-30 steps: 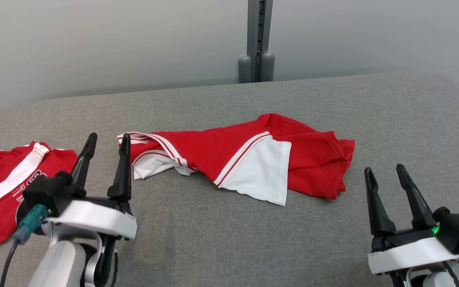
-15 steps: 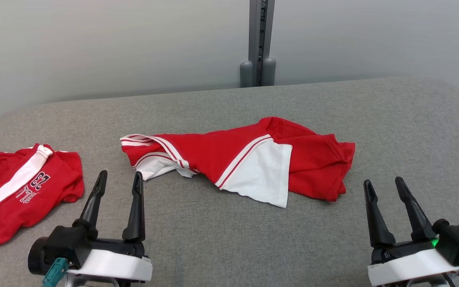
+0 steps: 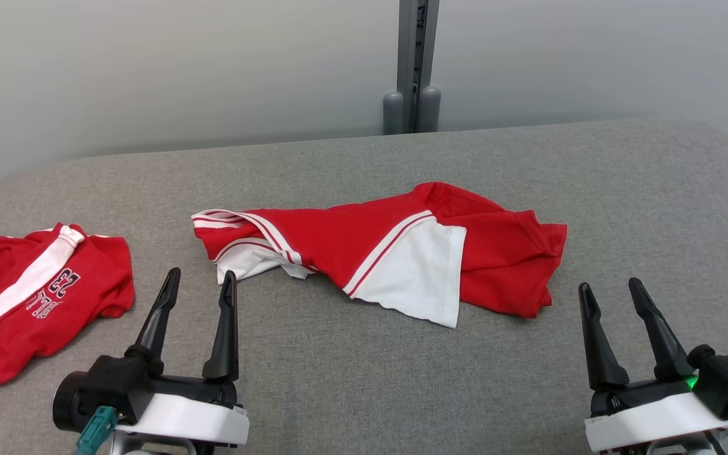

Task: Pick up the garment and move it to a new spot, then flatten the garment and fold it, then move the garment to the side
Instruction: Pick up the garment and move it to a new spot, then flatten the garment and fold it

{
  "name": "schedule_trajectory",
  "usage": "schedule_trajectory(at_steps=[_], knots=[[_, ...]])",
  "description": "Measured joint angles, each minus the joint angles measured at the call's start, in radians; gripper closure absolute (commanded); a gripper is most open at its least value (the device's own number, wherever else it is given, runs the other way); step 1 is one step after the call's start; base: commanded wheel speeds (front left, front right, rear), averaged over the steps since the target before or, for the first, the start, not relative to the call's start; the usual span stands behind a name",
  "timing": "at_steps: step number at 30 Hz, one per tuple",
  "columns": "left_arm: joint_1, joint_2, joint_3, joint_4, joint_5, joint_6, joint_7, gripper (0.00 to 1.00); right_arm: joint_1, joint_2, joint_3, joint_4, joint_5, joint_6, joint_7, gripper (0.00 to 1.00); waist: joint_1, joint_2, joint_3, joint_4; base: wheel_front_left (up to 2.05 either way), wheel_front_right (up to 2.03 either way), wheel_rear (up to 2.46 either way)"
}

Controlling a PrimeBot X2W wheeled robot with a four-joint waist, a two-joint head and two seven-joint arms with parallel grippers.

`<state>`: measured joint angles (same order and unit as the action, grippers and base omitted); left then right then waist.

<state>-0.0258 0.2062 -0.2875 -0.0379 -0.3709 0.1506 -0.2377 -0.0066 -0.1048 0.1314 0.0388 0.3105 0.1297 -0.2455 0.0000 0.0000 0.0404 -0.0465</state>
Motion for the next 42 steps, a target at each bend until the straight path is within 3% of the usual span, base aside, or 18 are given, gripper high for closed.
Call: schedule_trajectory(at_steps=[10,18,20,25,40,41,42], knots=[[-0.018,-0.004,-0.023,-0.001,-0.007,-0.009,0.012,0.00,-0.019,0.004,0.029,0.013,0.013,0.000,0.041,0.00,0.0000,0.0000,0.017,0.025,0.00,0.00,0.00],[-0.048,-0.023,-0.044,0.020,-0.015,-0.019,0.014,0.00,-0.108,0.023,0.076,0.151,0.052,0.000,0.292,0.00,0.0000,0.0000,0.036,0.101,0.00,0.00,0.00],[-0.050,-0.028,-0.050,0.033,-0.018,-0.025,0.013,0.00,-0.126,0.037,0.056,0.221,0.065,0.000,0.407,0.00,0.0000,0.0000,0.043,0.138,0.00,0.00,0.00],[-0.060,-0.030,-0.052,0.046,-0.020,-0.026,0.009,0.00,-0.156,0.051,-0.020,0.303,0.075,0.000,0.521,0.00,0.0000,0.0000,0.055,0.198,0.00,0.00,0.00],[-0.095,-0.040,-0.070,0.078,-0.029,-0.045,0.000,0.00,-0.278,0.055,-0.107,0.445,0.101,0.000,0.610,0.00,0.0000,0.0000,0.111,0.310,0.00,0.00,0.00],[-0.096,-0.040,-0.070,0.079,-0.030,-0.045,0.000,0.00,-0.282,0.055,-0.106,0.456,0.106,0.000,0.605,0.40,0.0000,0.0000,0.112,0.316,0.00,0.00,0.00],[-0.097,-0.040,-0.070,0.080,-0.031,-0.044,-0.001,0.00,-0.284,0.055,-0.105,0.463,0.109,0.000,0.599,0.68,0.0000,0.0000,0.112,0.321,0.00,0.00,0.00]])
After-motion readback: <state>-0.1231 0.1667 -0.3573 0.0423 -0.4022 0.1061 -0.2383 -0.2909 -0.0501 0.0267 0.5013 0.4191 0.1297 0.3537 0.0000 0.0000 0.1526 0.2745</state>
